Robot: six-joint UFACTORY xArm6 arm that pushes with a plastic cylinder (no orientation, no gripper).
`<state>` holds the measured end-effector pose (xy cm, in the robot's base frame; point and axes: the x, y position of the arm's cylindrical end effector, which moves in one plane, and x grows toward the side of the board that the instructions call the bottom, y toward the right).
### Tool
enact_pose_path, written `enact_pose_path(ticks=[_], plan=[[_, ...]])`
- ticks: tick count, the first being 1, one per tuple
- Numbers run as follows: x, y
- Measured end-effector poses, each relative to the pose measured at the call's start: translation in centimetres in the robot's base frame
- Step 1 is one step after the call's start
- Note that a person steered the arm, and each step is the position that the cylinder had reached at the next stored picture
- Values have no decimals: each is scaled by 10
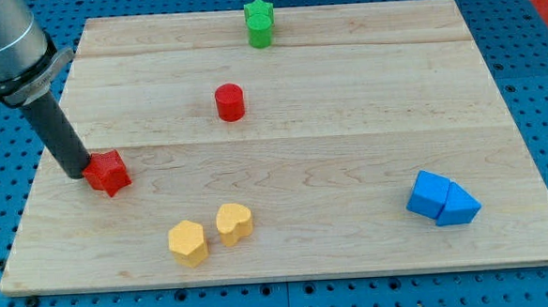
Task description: Push the red star towards the bottom left corner
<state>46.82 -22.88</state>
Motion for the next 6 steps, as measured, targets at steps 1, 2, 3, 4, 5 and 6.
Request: enact_pose_path(ticks=[1, 2, 3, 4, 5, 6], plan=[[-30, 8], [-29, 68], [-2, 25], [32, -17], [9, 3], [6, 118]])
